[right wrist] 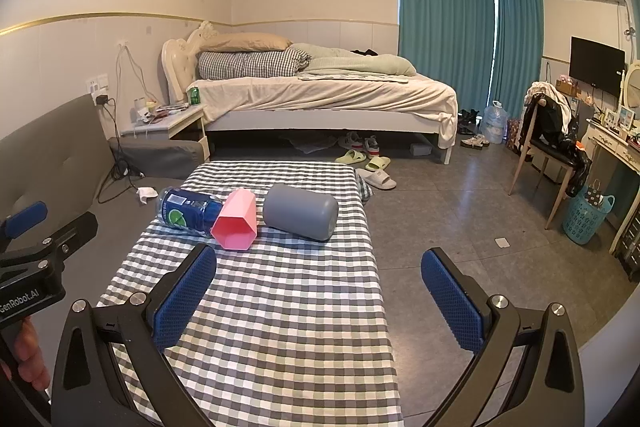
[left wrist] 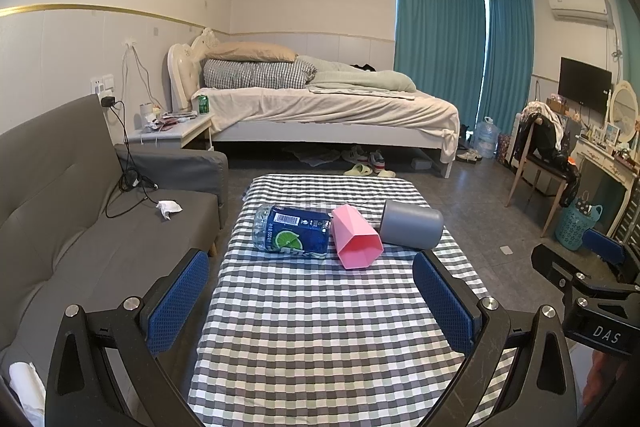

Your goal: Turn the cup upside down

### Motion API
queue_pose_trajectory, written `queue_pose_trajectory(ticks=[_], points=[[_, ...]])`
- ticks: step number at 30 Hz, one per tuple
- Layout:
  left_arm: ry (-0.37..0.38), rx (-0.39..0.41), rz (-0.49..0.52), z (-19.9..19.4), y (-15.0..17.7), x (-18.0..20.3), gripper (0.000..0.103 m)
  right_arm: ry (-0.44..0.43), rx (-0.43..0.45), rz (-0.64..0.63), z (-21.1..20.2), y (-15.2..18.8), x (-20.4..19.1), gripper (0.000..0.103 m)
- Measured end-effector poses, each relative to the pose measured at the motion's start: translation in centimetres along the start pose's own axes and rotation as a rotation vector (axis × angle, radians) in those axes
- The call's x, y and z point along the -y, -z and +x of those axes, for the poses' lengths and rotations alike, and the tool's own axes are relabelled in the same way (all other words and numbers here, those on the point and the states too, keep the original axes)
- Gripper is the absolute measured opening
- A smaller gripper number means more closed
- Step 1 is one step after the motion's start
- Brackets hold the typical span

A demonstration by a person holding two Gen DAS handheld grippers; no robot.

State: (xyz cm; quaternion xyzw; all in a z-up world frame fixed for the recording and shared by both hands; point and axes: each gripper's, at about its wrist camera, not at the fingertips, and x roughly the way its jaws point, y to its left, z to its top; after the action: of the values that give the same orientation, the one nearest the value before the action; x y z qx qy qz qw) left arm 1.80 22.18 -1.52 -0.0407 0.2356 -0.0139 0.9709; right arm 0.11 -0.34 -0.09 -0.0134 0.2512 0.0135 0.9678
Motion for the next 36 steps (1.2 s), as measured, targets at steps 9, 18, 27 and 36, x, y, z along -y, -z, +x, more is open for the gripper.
queue_pose_trajectory(ticks=[9, 18, 27, 36], points=[[-0.013, -0.022, 0.003, 0.5, -0.2, 0.5, 0.103, 0.032, -0.01, 0.004, 0.6, 0.2, 0.8, 0.103], [-0.006, -0.083, 0.003, 3.3, -0.2, 2.2, 0.103, 0.073, -0.025, 0.01, 2.7, -0.3, 2.4, 0.103], [0.013, -0.155, -0.004, 10.0, -0.5, 4.5, 0.103, 0.056, -0.087, -0.005, 8.0, 1.4, 3.1, 0.103], [0.032, -0.233, 0.046, 18.5, 1.1, 8.2, 0.103, 0.076, -0.162, 0.044, 12.7, 3.7, 5.6, 0.103]])
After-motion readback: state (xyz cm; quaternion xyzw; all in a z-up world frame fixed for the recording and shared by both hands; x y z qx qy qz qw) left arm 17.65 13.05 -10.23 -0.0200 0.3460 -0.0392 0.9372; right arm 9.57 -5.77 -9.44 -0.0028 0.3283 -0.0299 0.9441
